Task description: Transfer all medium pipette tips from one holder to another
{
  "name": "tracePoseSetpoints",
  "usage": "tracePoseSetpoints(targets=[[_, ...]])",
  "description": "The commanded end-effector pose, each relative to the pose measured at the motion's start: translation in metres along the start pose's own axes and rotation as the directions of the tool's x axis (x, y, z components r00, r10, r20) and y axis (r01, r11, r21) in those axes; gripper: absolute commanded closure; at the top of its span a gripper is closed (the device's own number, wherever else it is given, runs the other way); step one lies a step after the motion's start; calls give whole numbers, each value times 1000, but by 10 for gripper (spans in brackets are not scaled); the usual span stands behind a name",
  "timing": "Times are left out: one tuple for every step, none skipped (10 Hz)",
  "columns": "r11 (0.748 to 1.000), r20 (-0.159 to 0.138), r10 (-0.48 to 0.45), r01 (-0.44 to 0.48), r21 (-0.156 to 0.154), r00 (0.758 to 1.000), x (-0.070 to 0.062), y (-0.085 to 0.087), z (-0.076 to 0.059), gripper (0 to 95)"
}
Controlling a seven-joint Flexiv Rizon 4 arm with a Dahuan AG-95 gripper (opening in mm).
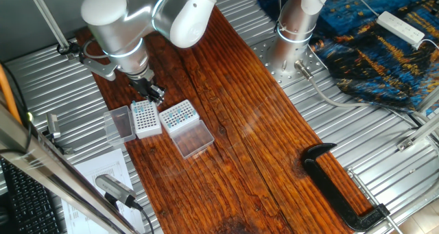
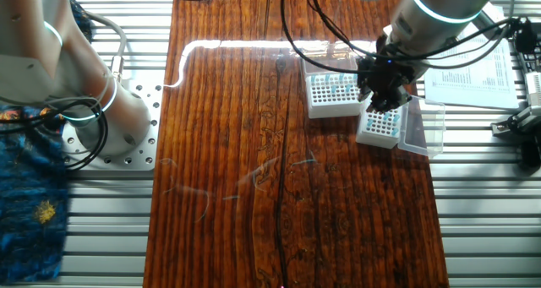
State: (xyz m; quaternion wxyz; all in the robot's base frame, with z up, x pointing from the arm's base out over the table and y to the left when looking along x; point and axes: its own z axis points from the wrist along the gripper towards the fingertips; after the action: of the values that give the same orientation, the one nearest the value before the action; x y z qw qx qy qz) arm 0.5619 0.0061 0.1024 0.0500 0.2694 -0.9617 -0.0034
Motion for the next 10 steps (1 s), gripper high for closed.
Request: tracePoseSetpoints(targets=[[1000,-1,3,-3,1,1000,-1,-2,-1,760],[1000,-1,3,-3,3,1000,-2,-3,-1,760],[1000,-2,4,-4,4,1000,-2,-4,-1,760],[1000,-1,6,-6,3,1000,-3,-4,-1,760],[1000,0,5,-5,4,1000,-3,-4,-1,760],[1000,1,4,-4,4,1000,-3,-5,-1,760],[1000,3,3,-3,3,1000,-3,-5,0,760],[1000,4,3,-3,3,1000,-3,-5,0,760],[1000,5,4,-4,2,1000,-3,-5,0,760],[1000,6,7,-7,-1,1000,-3,-5,0,760]])
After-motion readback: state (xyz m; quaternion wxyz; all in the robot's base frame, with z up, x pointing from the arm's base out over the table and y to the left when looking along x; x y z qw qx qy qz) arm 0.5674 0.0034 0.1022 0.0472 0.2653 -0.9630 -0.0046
